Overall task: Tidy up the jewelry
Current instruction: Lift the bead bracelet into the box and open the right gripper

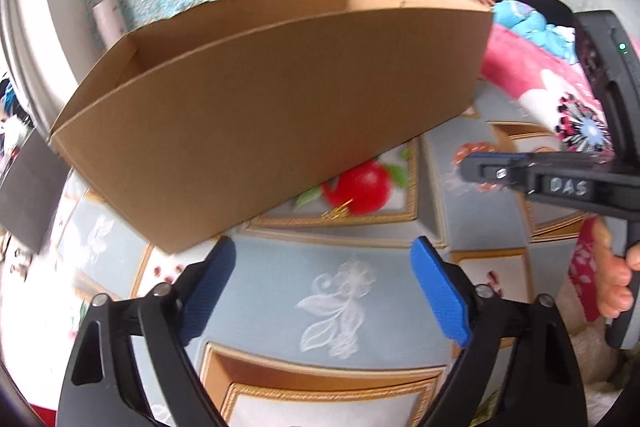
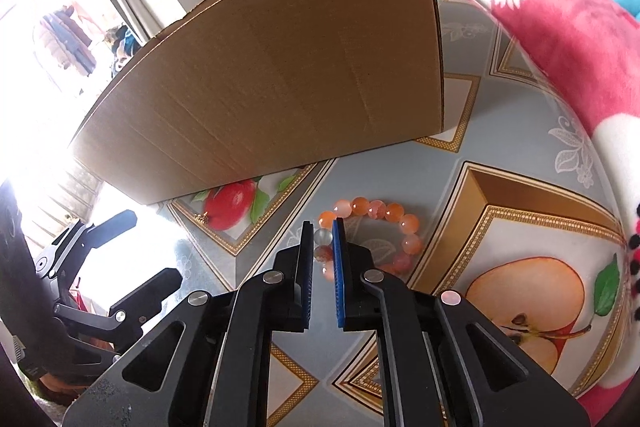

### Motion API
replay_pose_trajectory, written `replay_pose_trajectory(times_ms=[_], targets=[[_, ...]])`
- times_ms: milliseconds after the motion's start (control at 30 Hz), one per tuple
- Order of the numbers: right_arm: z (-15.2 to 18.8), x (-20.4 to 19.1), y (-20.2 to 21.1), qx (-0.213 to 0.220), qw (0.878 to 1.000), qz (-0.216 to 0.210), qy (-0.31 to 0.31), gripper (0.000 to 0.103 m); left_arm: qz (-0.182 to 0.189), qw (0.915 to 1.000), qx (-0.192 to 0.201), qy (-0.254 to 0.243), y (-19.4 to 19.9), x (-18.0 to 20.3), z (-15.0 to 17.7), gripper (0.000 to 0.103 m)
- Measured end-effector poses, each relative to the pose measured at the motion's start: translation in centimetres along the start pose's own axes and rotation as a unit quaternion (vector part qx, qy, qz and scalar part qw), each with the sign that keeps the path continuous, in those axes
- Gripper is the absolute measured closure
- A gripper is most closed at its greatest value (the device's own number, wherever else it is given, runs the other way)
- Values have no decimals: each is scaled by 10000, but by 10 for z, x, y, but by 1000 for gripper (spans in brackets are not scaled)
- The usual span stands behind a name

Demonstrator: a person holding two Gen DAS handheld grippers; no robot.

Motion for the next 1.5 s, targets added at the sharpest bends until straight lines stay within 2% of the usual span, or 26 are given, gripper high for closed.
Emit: replay_pose_trajectory(times_ms=[167,300,367,533,667,800,1067,1333,1500], targets=[[13,6,9,66,9998,-145,147,96,289,9995,56,-123,-3,12,-9,43],[16,10,12,-47,9994,-225,265,96,350,9993,33,-144,-8,9,-15,63],[17,11,13,-87,9991,-237,348,96,363,9993,-15,-103,-14,7,-18,70],[18,11,11,-112,9984,-252,502,96,213,9992,-305,-142,-31,2,-15,82],[20,11,12,-138,9978,-242,596,96,28,9986,-285,-440,-33,6,-18,87],[21,10,12,-168,9974,-248,660,96,67,9984,-312,-472,-32,11,-17,99],[21,10,12,-251,9971,-212,687,96,199,9991,-223,-289,-26,2,-15,102],[12,-10,5,-211,9932,215,1125,96,313,9994,-75,-112,-11,-7,-11,102],[4,-4,21,27,9967,-56,805,96,387,9992,61,-22,0,-5,-12,102]])
Point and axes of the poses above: each gripper's, at about its wrist camera, not at the fingertips, and y roughly against the way its jaws point, x to its right, z to its underside, the point moved 9 cm from there along -y, roughly the way its jaws point, and after that the axes turned 1 degree about y, right-handed, at the moved point
